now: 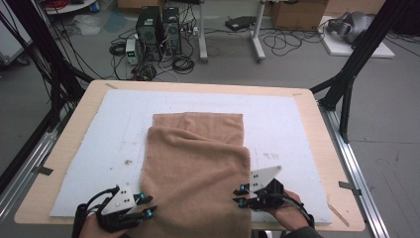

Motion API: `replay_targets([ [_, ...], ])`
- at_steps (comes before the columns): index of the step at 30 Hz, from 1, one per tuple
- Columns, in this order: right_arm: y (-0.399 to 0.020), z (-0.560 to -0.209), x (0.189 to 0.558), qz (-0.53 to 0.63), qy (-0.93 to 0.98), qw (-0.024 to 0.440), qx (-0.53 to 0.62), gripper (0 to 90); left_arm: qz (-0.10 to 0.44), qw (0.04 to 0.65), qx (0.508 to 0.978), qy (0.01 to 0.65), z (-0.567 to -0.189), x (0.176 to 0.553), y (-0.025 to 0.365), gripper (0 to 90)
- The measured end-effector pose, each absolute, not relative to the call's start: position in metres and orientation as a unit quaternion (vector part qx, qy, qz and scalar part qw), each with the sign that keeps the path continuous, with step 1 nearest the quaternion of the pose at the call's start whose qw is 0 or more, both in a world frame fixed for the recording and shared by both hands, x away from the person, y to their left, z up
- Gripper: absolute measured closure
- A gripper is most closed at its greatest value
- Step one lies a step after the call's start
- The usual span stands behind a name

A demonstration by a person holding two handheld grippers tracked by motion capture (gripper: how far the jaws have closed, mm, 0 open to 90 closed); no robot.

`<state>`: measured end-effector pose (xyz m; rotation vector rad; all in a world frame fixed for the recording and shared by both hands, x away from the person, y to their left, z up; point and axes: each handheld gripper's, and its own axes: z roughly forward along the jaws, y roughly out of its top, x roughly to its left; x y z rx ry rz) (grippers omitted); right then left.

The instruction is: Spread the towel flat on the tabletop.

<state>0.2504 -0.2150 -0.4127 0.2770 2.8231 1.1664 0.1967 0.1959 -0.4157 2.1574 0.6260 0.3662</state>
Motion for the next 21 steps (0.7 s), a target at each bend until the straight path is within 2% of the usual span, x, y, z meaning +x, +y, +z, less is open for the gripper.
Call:
replay_targets([
  [1,-0.214,-0.415,0.262,0.372,0.921,0.049,0.109,65.3,0.154,0.421,0.857,0.254,-0.416,0.205,0.196,62.6],
  [4,-0.211,-0.427,0.278,0.359,0.923,0.048,0.128,64.2,0.152,0.414,0.852,0.281,-0.425,0.229,0.195,55.0],
  [6,-0.208,-0.437,0.282,0.351,0.926,0.035,0.132,70.7,0.129,0.396,0.86,0.293,-0.438,0.239,0.194,55.2],
  [7,-0.209,-0.438,0.282,0.365,0.922,0.029,0.129,81.3,0.122,0.393,0.864,0.292,-0.444,0.239,0.194,61.9],
  [8,-0.21,-0.439,0.279,0.37,0.92,0.026,0.125,85.6,0.128,0.406,0.858,0.289,-0.446,0.235,0.197,71.2],
  [9,-0.211,-0.44,0.276,0.372,0.92,0.023,0.122,86.8,0.126,0.408,0.858,0.287,-0.445,0.231,0.199,86.1],
  [11,-0.21,-0.438,0.265,0.37,0.924,-0.013,0.097,87.2,0.12,0.404,0.864,0.275,-0.442,0.219,0.201,86.9],
  [14,-0.213,-0.425,0.247,0.389,0.918,-0.011,0.069,83.7,0.127,0.416,0.864,0.255,-0.432,0.202,0.206,85.1],
  [15,-0.216,-0.419,0.245,0.398,0.914,-0.001,0.074,79.2,0.132,0.415,0.862,0.259,-0.43,0.203,0.207,80.8],
  [16,-0.217,-0.416,0.247,0.391,0.917,0.022,0.082,72.2,0.136,0.411,0.862,0.264,-0.43,0.206,0.207,71.4],
  [17,-0.216,-0.416,0.252,0.38,0.92,0.029,0.094,70.5,0.132,0.408,0.864,0.264,-0.43,0.211,0.208,64.7],
  [19,-0.213,-0.42,0.261,0.37,0.922,0.04,0.11,63.2,0.127,0.401,0.867,0.268,-0.436,0.222,0.206,58.4],
  [20,-0.21,-0.425,0.265,0.358,0.925,0.039,0.117,64.2,0.12,0.398,0.868,0.27,-0.44,0.225,0.205,56.7],
  [21,-0.208,-0.429,0.267,0.357,0.926,0.032,0.117,66.9,0.113,0.397,0.869,0.272,-0.444,0.226,0.204,61.7],
])
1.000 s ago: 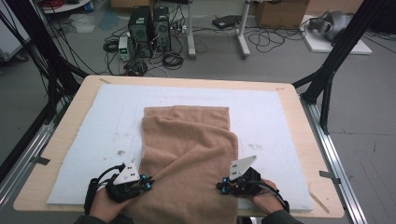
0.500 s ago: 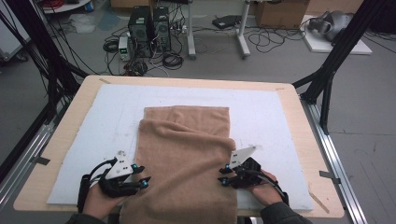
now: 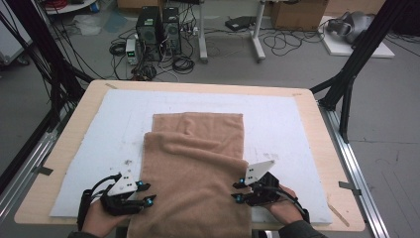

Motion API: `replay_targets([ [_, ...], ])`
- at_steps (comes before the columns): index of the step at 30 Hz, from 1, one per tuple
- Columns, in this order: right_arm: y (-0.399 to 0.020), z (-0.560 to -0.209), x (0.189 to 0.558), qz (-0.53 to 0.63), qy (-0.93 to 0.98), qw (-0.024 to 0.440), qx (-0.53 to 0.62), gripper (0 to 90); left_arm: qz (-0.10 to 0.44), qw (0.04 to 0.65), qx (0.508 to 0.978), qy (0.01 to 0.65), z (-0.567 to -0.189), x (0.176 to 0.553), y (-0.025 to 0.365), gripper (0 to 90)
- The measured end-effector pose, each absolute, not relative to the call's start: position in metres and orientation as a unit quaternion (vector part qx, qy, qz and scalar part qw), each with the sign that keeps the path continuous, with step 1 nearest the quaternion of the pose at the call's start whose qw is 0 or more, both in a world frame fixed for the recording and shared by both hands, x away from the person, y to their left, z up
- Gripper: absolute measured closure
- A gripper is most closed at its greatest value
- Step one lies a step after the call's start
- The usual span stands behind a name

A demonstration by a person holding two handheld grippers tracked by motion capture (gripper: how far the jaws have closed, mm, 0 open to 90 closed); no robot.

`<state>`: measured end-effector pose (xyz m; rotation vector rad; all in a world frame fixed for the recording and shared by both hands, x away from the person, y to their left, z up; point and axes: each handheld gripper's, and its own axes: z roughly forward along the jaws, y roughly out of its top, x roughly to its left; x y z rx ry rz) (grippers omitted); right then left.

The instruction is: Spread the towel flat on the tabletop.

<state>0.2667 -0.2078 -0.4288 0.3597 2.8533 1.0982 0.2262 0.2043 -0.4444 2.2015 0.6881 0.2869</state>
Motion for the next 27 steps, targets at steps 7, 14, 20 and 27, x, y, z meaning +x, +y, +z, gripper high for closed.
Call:
replay_targets([
  [7,-0.203,-0.429,0.238,0.372,0.927,-0.018,0.044,82.5,0.107,0.418,0.868,0.245,-0.435,0.198,0.212,82.0],
  [14,-0.208,-0.428,0.259,0.355,0.929,0.025,0.1,68.7,0.104,0.414,0.868,0.252,-0.439,0.217,0.207,60.8],
  [20,-0.211,-0.436,0.252,0.36,0.929,0.001,0.088,87.4,0.105,0.411,0.874,0.237,-0.444,0.204,0.207,85.3],
  [27,-0.222,-0.416,0.232,0.406,0.909,-0.015,0.087,71.0,0.102,0.42,0.869,0.241,-0.427,0.179,0.22,72.7],
])
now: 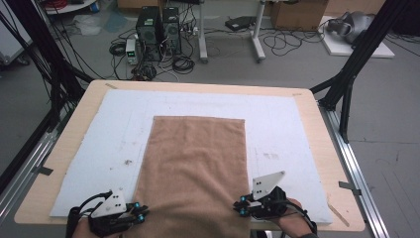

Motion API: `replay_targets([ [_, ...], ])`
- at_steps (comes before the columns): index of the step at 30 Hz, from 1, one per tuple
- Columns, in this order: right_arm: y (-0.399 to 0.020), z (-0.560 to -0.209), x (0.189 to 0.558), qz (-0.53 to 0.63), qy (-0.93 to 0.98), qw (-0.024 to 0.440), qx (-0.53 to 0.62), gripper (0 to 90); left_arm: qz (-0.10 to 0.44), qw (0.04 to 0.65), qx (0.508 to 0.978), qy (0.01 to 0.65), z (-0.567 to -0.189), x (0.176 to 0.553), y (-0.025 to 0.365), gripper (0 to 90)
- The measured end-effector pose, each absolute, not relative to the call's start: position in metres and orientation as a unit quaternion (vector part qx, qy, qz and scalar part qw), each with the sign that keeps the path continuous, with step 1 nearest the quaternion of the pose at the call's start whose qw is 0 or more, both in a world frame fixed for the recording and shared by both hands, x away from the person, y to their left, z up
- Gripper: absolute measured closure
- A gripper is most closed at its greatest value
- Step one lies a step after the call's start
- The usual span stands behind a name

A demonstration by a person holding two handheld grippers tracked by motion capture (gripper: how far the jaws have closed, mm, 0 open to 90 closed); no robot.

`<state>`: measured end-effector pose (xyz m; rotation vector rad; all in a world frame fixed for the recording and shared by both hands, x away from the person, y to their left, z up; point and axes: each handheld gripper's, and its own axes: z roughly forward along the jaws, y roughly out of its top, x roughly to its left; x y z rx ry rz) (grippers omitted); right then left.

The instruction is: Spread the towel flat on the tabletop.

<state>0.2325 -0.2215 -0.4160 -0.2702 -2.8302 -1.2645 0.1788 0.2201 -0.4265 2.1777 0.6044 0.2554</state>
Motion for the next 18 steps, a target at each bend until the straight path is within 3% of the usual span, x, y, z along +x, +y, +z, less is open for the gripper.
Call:
replay_targets([
  [1,-0.223,-0.415,0.236,-0.41,-0.906,0.014,-0.104,69.5,0.11,0.424,0.864,0.247,-0.423,0.182,0.221,64.8],
  [5,-0.227,-0.414,0.256,-0.415,-0.898,-0.003,-0.146,58.7,0.126,0.445,0.847,0.263,-0.414,0.202,0.221,53.4],
  [9,-0.228,-0.413,0.275,-0.412,-0.894,-0.022,-0.175,48.1,0.127,0.447,0.842,0.273,-0.412,0.223,0.221,47.8],
  [18,-0.225,-0.408,0.313,-0.423,-0.877,-0.041,-0.226,33.3,0.143,0.46,0.825,0.294,-0.403,0.26,0.218,39.0],
])
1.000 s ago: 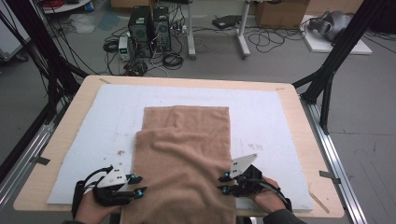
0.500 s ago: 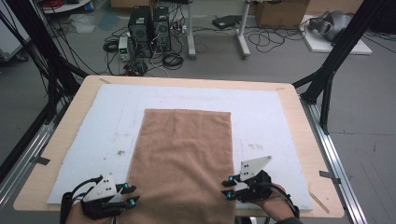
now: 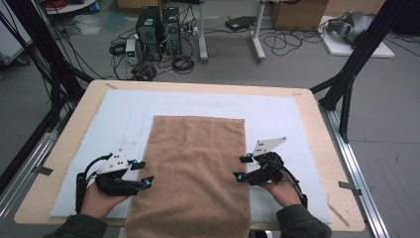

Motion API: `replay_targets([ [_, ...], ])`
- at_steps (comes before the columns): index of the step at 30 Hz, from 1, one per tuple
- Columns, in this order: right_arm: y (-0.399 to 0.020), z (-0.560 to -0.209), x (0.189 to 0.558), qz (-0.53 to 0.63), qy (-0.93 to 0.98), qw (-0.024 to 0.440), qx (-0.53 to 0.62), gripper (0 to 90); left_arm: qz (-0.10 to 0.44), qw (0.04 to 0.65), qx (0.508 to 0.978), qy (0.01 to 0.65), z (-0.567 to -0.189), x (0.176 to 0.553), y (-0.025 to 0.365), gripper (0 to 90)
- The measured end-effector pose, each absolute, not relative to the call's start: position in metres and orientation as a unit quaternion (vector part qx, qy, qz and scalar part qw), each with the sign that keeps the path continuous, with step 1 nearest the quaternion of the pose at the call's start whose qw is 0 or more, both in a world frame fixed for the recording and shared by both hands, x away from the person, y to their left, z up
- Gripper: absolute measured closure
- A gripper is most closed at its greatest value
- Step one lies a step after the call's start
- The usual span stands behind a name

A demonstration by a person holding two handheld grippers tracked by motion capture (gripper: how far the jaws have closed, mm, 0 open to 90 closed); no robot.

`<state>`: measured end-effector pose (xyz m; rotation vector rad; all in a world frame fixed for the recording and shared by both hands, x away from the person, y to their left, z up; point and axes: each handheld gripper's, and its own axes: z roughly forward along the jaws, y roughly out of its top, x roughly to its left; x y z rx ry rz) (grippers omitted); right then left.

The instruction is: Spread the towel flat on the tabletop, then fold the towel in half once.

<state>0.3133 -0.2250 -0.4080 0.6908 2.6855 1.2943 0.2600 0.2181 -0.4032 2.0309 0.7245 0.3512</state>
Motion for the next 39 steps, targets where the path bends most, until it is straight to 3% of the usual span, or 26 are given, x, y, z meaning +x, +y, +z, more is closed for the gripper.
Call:
replay_targets([
  [14,-0.225,-0.405,0.332,0.42,0.874,0.061,0.235,28.5,0.156,0.451,0.82,0.317,-0.399,0.286,0.221,37.1],
  [25,-0.226,-0.388,0.37,0.411,0.873,0.076,0.251,28.7,0.178,0.454,0.807,0.332,-0.379,0.338,0.219,38.4],
  [29,-0.225,-0.387,0.392,0.4,0.873,0.081,0.268,30.8,0.171,0.436,0.806,0.362,-0.391,0.366,0.22,39.6],
  [39,-0.224,-0.425,0.429,0.349,0.874,0.1,0.324,42.9,0.164,0.376,0.815,0.408,-0.439,0.405,0.215,50.2],
])
